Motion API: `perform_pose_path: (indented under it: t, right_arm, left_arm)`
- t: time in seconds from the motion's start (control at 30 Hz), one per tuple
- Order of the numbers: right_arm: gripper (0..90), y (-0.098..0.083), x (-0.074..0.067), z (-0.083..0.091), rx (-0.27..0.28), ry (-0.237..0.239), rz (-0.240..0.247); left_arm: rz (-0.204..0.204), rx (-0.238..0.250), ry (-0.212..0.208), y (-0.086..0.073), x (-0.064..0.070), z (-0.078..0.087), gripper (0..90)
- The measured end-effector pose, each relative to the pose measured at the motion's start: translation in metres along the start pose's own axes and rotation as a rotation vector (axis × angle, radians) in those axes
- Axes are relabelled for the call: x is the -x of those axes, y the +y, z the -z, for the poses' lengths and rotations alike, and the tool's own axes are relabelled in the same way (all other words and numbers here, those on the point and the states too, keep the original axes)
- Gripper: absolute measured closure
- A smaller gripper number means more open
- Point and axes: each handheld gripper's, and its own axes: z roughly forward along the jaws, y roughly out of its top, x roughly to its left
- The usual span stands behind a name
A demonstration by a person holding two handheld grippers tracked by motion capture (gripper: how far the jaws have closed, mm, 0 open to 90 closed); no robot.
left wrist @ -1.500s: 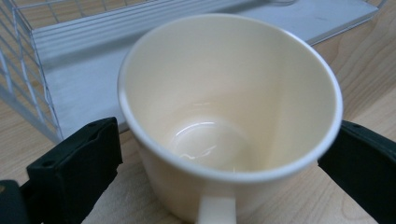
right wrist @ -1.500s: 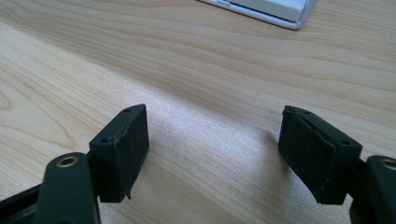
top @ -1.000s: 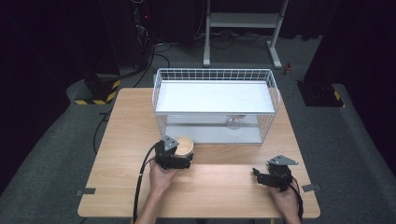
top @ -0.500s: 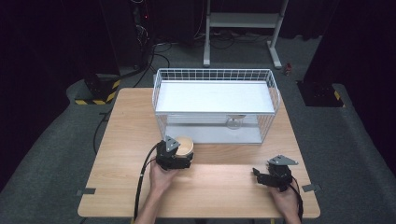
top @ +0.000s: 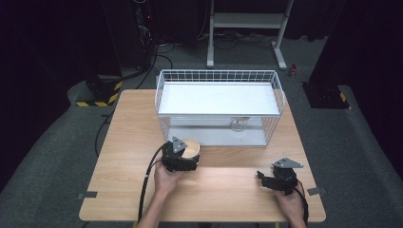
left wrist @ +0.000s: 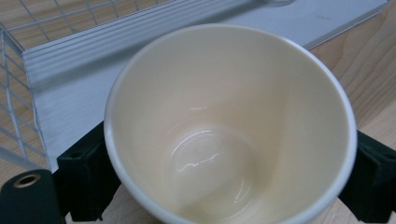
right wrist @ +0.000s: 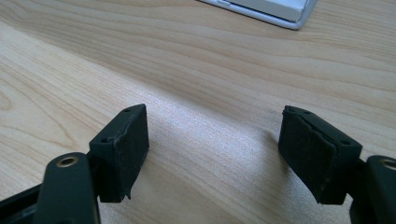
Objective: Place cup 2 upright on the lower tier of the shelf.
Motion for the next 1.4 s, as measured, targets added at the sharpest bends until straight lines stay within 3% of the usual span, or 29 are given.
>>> perform_pose_path:
  t: [0.07, 0.37, 0.7, 1.0, 1.17, 1.4]
  right_arm:
    - [24.5, 0.0, 0.0, 0.0, -0.002, 0.0, -0.002]
    - [24.5, 0.0, 0.0, 0.0, -0.002, 0.0, -0.002]
    - [24.5, 0.0, 0.0, 0.0, -0.002, 0.0, -0.002]
    - [24.1, 0.0, 0.0, 0.0, -0.003, 0.002, -0.003]
    - [24.1, 0.0, 0.0, 0.0, -0.003, 0.002, -0.001]
    - [24.0, 0.0, 0.0, 0.0, -0.002, 0.002, -0.003]
  left_arm:
    - [0.012, 0.006, -0.014, 0.001, 0.001, 0.0, 9.4]
    - [-0.012, 0.004, -0.006, 0.014, 0.003, 0.001, 9.4]
    - [0.008, 0.011, -0.011, 0.03, 0.001, -0.004, 9.5]
    - [0.023, 0.001, 0.013, 0.041, -0.003, -0.017, 9.5]
    - [0.004, -0.011, 0.039, 0.047, -0.002, -0.026, 9.5]
    - [0.016, -0.025, 0.06, 0.047, -0.004, -0.036, 9.5]
